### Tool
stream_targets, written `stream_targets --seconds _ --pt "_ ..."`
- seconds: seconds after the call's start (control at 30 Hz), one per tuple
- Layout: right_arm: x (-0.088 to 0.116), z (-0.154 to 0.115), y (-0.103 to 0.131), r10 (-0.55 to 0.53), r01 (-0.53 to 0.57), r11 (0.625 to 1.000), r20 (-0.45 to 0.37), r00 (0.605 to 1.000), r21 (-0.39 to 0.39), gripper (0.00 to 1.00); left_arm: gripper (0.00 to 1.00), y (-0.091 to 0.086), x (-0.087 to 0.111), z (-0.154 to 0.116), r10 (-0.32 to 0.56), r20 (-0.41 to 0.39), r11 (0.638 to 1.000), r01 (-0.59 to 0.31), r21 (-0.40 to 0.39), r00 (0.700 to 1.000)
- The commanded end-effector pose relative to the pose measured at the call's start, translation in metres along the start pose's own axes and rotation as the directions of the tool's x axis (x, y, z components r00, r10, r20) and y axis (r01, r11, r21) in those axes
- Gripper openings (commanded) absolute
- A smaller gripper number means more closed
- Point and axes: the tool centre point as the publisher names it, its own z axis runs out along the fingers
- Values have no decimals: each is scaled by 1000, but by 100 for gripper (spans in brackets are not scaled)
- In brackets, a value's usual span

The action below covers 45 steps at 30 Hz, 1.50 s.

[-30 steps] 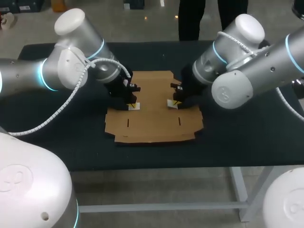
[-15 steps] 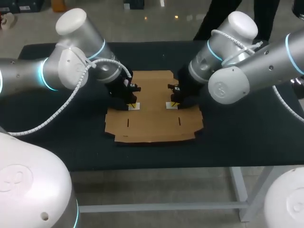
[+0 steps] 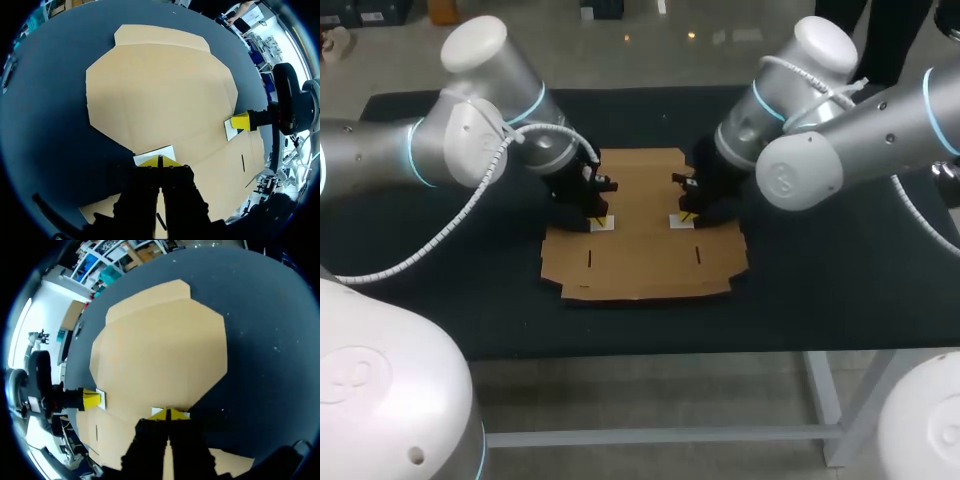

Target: Assemble the packaging by folding the flat box into shape, placing the metal phone stand inside, and closing the box properly

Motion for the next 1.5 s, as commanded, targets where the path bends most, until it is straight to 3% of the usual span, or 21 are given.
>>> stream_targets --seconds 0.03,0.3,0.7,1.17,1.5 --pt "-15 -11 4 6 -7 999 -26 1000 -33 0 0 2 2 -17 -6 19 1000 6 22 1000" --pt "-25 -35 15 -18 13 999 -107 994 -51 0 0 -3 -3 -45 -40 42 998 38 44 998" --pt "-35 -63 22 -29 24 999 -130 991 -44 0 0 1 -10 -76 -80 79 996 77 39 994" --pt "-50 -96 17 -32 32 999 -155 987 3 0 0 24 -7 -116 -108 88 994 107 15 990" --pt "-54 -121 -12 -21 20 1000 -149 989 -9 0 0 46 -9 -142 -128 80 991 126 37 989"
